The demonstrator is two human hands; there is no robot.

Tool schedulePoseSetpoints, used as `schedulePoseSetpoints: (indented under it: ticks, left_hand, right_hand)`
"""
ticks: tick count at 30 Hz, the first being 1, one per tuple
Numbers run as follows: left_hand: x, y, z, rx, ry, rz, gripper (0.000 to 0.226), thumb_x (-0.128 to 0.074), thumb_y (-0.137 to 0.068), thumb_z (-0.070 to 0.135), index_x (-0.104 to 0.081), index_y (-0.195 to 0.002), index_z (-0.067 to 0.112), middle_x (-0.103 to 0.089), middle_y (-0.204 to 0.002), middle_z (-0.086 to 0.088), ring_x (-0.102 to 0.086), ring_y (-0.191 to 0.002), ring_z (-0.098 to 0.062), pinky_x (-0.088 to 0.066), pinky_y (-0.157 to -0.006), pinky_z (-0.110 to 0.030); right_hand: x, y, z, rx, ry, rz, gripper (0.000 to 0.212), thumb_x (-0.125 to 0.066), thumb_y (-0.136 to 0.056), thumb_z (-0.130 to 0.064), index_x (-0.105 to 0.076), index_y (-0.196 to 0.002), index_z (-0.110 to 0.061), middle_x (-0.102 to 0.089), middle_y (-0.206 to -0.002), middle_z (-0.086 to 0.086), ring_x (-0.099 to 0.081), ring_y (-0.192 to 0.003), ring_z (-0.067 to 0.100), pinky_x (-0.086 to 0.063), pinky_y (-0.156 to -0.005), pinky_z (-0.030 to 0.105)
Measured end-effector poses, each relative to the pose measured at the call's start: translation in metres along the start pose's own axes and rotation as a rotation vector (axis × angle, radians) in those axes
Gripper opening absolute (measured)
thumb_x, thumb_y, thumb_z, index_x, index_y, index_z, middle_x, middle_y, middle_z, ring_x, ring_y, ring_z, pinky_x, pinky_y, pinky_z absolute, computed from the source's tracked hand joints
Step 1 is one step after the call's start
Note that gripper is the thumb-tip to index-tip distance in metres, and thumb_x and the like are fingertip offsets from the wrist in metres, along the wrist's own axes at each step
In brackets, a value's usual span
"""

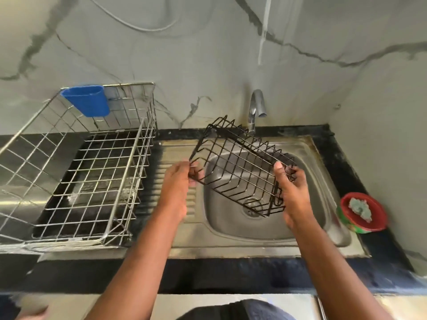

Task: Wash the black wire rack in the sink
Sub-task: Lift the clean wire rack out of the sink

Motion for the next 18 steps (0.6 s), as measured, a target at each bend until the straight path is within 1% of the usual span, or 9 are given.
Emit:
schedulePoseSetpoints:
  ticks: [2,4,7,9,11,13,14,16,18]
  left_hand:
    - [0.006,0.006,0.002,0.053,-0.154,-0.127,0.058,-0.039,-0.102,0.055,-0.061,-0.124,0.007,-0.073,-0.108,-0.018,-0.071,-0.086,-0.02,-0.053,-0.092,-0.043]
    - [0.01,0.02,0.007,0.037,-0.281,-0.234,0.084,-0.038,-0.084,0.081,-0.056,-0.134,0.015,-0.066,-0.122,-0.017,-0.066,-0.106,-0.026,-0.049,-0.098,-0.045]
    - [0.018,0.029,0.021,-0.051,-0.451,-0.27,0.114,-0.053,-0.056,0.095,-0.051,-0.137,0.015,-0.056,-0.139,-0.013,-0.056,-0.124,-0.031,-0.042,-0.108,-0.053]
    - [0.03,0.028,0.028,-0.036,-0.47,-0.264,0.128,-0.053,-0.049,0.101,-0.045,-0.142,0.013,-0.05,-0.146,-0.012,-0.052,-0.13,-0.032,-0.038,-0.111,-0.055]
    - [0.036,0.031,0.046,-0.104,-0.458,-0.275,0.125,-0.05,-0.054,0.099,-0.041,-0.146,0.015,-0.047,-0.15,-0.013,-0.051,-0.131,-0.032,-0.037,-0.111,-0.053]
    - [0.045,0.034,0.069,-0.186,-0.442,-0.271,0.119,-0.049,-0.062,0.096,-0.039,-0.149,0.015,-0.045,-0.152,-0.012,-0.05,-0.134,-0.03,-0.036,-0.113,-0.053]
    - [0.05,0.033,0.078,-0.205,-0.447,-0.264,0.119,-0.048,-0.06,0.097,-0.046,-0.145,0.013,-0.05,-0.148,-0.011,-0.052,-0.131,-0.029,-0.039,-0.11,-0.051]
    - [0.058,0.028,0.097,-0.241,-0.478,-0.267,0.111,-0.047,-0.06,0.097,-0.059,-0.127,0.009,-0.062,-0.13,-0.007,-0.058,-0.118,-0.025,-0.046,-0.095,-0.04]
    - [0.069,0.023,0.117,-0.266,-0.479,-0.283,0.096,-0.05,-0.066,0.093,-0.063,-0.116,0.012,-0.065,-0.117,-0.004,-0.059,-0.105,-0.018,-0.04,-0.075,-0.029]
  right_hand:
    - [-0.003,0.012,-0.012,0.067,0.077,0.015,0.034,-0.075,-0.085,-0.051,-0.056,-0.105,-0.03,-0.065,-0.114,-0.002,-0.064,-0.106,0.016,-0.05,-0.096,0.035]
    - [-0.005,0.027,-0.024,0.155,0.142,0.064,0.03,-0.075,-0.085,-0.053,-0.056,-0.101,-0.035,-0.066,-0.109,-0.002,-0.065,-0.102,0.017,-0.052,-0.094,0.037]
    - [-0.013,0.051,-0.046,0.271,0.201,0.118,0.037,-0.075,-0.084,-0.058,-0.057,-0.101,-0.03,-0.066,-0.1,0.0,-0.062,-0.09,0.016,-0.052,-0.089,0.038]
    - [-0.022,0.063,-0.054,0.287,0.224,0.138,0.036,-0.074,-0.085,-0.058,-0.059,-0.103,-0.03,-0.069,-0.107,0.002,-0.064,-0.096,0.018,-0.052,-0.094,0.04]
    - [-0.03,0.071,-0.065,0.299,0.225,0.156,0.042,-0.074,-0.084,-0.061,-0.06,-0.107,-0.029,-0.071,-0.108,0.0,-0.067,-0.1,0.019,-0.053,-0.097,0.043]
    - [-0.04,0.079,-0.079,0.296,0.219,0.187,0.066,-0.074,-0.075,-0.072,-0.059,-0.119,-0.024,-0.07,-0.116,0.002,-0.067,-0.107,0.021,-0.053,-0.1,0.047]
    - [-0.044,0.082,-0.085,0.297,0.224,0.205,0.078,-0.074,-0.072,-0.076,-0.057,-0.126,-0.022,-0.068,-0.123,0.004,-0.066,-0.112,0.022,-0.052,-0.102,0.047]
    - [-0.055,0.089,-0.105,0.33,0.261,0.217,0.08,-0.073,-0.073,-0.076,-0.057,-0.128,-0.019,-0.066,-0.129,0.007,-0.064,-0.116,0.022,-0.051,-0.1,0.039]
    - [-0.071,0.094,-0.123,0.35,0.296,0.217,0.092,-0.07,-0.072,-0.08,-0.052,-0.136,-0.016,-0.06,-0.14,0.009,-0.058,-0.128,0.026,-0.047,-0.108,0.042]
Point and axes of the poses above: each hand's wrist, its own y-axis away from the middle knuckle, its own x-axis out of the back of the hand, z = x × y, the point moved 10 cm from there along -y, towards the middle knuckle
